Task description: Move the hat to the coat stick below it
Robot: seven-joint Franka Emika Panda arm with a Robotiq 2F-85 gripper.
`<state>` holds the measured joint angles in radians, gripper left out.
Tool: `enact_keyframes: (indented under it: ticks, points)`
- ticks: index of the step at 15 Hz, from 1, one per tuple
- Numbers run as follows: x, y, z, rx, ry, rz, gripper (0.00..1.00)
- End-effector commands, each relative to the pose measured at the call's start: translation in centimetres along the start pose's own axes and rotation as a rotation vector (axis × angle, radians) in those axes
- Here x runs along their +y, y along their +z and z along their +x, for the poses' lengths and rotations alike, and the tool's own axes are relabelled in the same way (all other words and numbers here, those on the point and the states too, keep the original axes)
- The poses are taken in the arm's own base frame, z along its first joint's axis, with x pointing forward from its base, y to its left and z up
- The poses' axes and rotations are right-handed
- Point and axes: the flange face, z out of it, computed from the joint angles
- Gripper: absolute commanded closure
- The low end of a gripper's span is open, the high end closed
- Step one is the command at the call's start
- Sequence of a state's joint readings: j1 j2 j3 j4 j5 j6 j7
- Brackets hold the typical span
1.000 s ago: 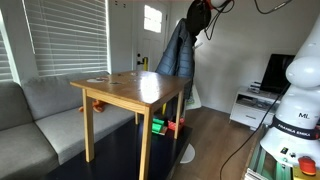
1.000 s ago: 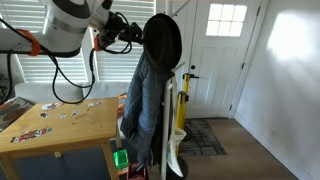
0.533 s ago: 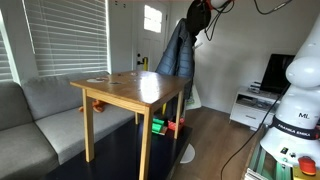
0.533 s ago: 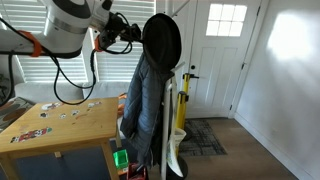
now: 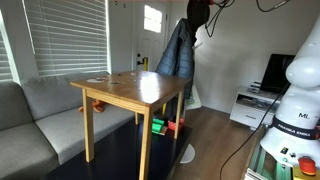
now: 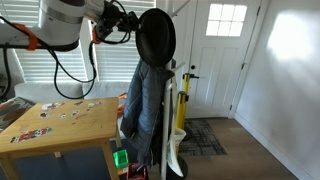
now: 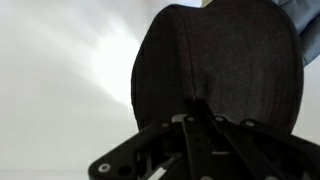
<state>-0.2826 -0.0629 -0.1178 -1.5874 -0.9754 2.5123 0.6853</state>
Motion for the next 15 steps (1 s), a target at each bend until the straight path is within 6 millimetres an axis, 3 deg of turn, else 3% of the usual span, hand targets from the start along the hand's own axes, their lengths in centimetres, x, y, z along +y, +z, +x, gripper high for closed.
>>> enact_keyframes:
  ticks: [1, 5, 15]
  points:
    - [1.1, -2.8, 2.9, 0.115, -0.004, -0.032, 0.98]
    - [1.8, -4.9, 4.1, 0.138, -0.034, -0.062, 0.98]
    - [1.0, -11.1, 2.1, 0.058, -0.215, -0.106, 0.98]
